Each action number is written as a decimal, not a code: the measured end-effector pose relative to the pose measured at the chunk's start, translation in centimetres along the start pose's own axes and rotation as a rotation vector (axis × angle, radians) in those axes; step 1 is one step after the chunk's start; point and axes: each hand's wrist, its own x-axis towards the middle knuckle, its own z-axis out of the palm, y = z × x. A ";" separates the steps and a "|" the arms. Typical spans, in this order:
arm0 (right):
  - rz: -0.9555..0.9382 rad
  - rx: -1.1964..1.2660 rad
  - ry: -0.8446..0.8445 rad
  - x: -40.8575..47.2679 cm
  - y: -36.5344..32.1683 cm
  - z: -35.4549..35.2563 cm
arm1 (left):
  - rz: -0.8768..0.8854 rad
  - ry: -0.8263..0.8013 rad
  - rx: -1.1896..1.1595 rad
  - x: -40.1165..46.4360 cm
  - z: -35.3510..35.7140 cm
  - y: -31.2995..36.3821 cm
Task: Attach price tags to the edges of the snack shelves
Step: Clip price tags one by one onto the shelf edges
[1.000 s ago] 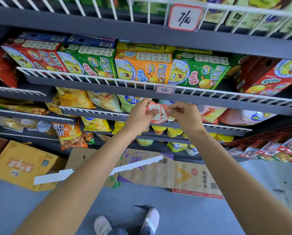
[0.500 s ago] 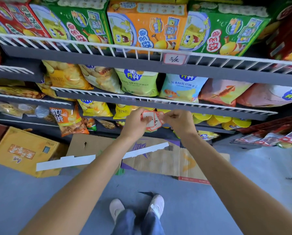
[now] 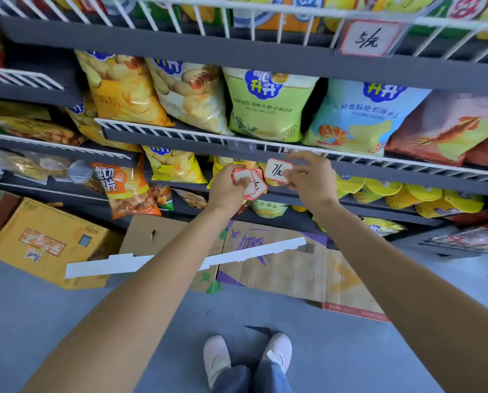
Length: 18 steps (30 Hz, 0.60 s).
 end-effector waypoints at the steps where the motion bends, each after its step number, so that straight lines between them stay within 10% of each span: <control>1: -0.035 -0.067 0.035 0.2 0.1 0.5 | 0.011 -0.008 -0.004 0.4 -0.2 -0.2; 18: -0.516 -0.178 0.294 2.4 0.1 4.5 | 0.225 0.014 -0.028 4.9 -1.1 -2.6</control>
